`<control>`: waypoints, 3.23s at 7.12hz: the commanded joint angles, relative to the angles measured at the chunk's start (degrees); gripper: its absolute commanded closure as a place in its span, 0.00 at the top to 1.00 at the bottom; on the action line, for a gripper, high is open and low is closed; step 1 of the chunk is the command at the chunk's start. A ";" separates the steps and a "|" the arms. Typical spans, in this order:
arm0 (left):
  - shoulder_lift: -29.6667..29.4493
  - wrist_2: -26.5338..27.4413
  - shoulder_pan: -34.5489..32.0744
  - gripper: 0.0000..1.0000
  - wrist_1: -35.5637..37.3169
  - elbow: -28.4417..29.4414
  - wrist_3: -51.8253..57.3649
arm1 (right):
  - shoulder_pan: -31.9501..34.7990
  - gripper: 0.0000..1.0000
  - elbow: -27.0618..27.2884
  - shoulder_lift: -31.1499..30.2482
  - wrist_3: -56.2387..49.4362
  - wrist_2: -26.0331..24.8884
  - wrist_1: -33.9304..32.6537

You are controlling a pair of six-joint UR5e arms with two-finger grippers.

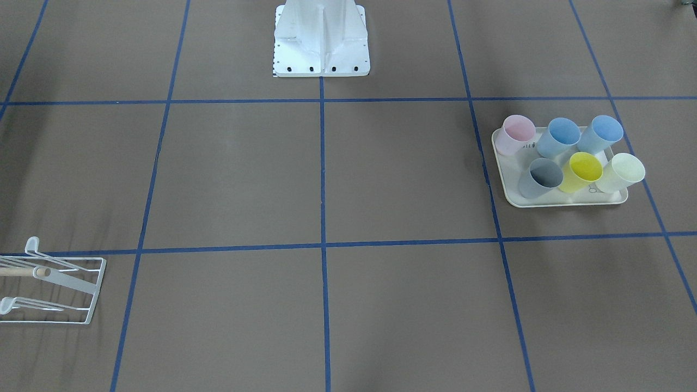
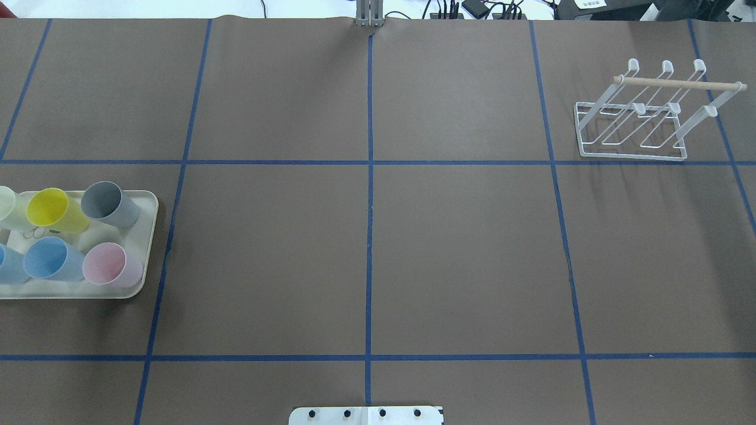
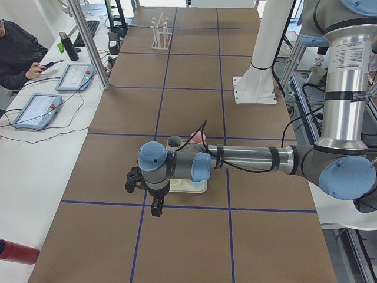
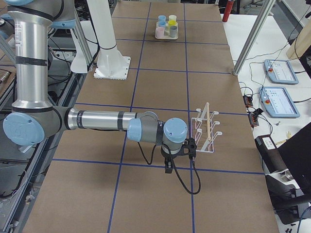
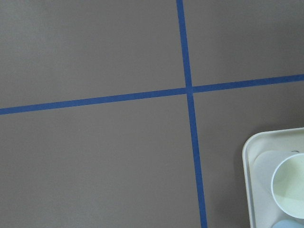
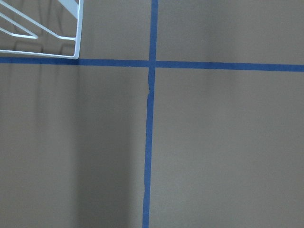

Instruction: Transfer IKEA cup to right arm and place on rack

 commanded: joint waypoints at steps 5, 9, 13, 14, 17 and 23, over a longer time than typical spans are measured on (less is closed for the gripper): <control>0.00 0.00 0.00 1.00 -0.07 0.00 0.17 | 0.00 1.00 -0.12 0.04 -0.02 0.10 0.07; -0.09 0.00 0.00 1.00 -2.52 -0.18 0.35 | 0.00 1.00 0.67 0.65 0.41 0.10 0.07; -0.96 -1.83 0.00 1.00 -15.19 -0.52 0.09 | 0.00 1.00 5.66 1.18 0.59 0.10 -0.19; -2.71 -6.02 0.00 1.00 -15.28 0.60 0.09 | 0.00 1.00 7.95 2.22 0.68 0.10 -0.37; -5.62 -6.68 1.13 1.00 -15.28 0.53 -2.11 | -2.09 1.00 10.43 8.72 12.59 1.76 0.07; -3.36 -1.68 9.75 1.00 -19.92 3.51 -8.70 | -14.76 1.00 12.27 13.56 21.23 0.45 11.59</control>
